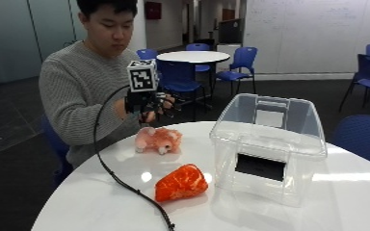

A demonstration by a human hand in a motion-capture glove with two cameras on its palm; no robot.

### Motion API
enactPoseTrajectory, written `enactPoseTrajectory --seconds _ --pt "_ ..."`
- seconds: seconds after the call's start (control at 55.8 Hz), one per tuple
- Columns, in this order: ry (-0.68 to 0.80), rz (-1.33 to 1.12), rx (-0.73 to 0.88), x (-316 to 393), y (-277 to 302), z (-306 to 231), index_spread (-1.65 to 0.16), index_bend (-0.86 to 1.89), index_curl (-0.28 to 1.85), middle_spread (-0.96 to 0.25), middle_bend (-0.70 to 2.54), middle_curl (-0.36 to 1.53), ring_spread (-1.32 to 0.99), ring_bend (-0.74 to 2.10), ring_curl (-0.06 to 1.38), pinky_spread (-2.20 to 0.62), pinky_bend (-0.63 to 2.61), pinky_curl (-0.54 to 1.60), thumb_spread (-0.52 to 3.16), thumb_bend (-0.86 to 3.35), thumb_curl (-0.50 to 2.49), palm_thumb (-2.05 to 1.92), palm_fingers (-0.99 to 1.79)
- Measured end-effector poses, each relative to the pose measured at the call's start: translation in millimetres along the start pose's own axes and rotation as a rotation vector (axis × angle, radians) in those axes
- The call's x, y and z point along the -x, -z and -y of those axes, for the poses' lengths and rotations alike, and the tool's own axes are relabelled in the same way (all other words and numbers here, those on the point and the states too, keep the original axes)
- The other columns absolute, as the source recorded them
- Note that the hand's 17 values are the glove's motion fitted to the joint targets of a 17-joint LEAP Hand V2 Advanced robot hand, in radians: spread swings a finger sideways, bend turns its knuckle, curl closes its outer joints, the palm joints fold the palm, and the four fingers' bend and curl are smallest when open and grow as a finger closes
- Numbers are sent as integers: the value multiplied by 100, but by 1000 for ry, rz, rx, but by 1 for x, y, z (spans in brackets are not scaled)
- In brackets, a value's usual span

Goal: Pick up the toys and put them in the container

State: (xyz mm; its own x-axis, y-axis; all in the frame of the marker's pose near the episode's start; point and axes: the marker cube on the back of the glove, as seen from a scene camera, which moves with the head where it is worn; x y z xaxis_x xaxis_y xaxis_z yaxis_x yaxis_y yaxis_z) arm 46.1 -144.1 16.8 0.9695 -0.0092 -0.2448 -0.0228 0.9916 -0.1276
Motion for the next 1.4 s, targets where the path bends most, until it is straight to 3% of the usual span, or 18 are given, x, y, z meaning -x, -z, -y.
enactPoseTrajectory --seconds 0.054,0.143,0.305,0.466,0.627,0.735,0.825,0.968,1.093,1.219,1.398 --pt "33 -59 37 -5 -14 0 -39 16 26 -18 17 22 -18 43 21 3 84 33 133 -2 20 -2 3" --pt "-115 114 143 17 -40 1 -39 16 26 -18 18 23 -18 45 21 3 87 34 133 -1 22 0 2" --pt "-235 36 335 21 -103 -7 -39 15 27 -17 16 24 -16 48 23 3 96 36 133 0 25 4 -1" --pt "-223 26 322 38 -118 -8 -38 11 23 -11 3 15 -13 89 34 -5 133 45 136 6 31 21 3" --pt "-231 7 333 37 -118 -5 -39 17 25 -10 9 13 -15 108 39 -14 146 47 136 8 35 29 0" --pt "-240 18 285 38 -119 -2 -40 16 25 -11 11 12 -21 119 40 -26 156 45 139 11 39 36 22" --pt "-274 104 148 36 -122 -1 -41 18 26 -13 18 14 -26 124 40 -35 149 41 138 15 44 47 48" --pt "-313 126 57 32 -121 -2 -42 57 42 -19 43 24 -32 110 40 -40 119 36 104 20 61 68 92" --pt "-307 128 63 29 -119 -1 -36 73 53 -22 51 29 -34 104 41 -42 110 36 80 19 71 71 99" --pt "-242 168 64 34 -89 6 -32 76 61 -25 54 32 -35 103 43 -43 109 38 60 19 79 72 97" --pt "-211 59 -128 -8 44 59 -29 75 67 -26 55 37 -36 103 46 -43 109 41 38 19 87 72 95"
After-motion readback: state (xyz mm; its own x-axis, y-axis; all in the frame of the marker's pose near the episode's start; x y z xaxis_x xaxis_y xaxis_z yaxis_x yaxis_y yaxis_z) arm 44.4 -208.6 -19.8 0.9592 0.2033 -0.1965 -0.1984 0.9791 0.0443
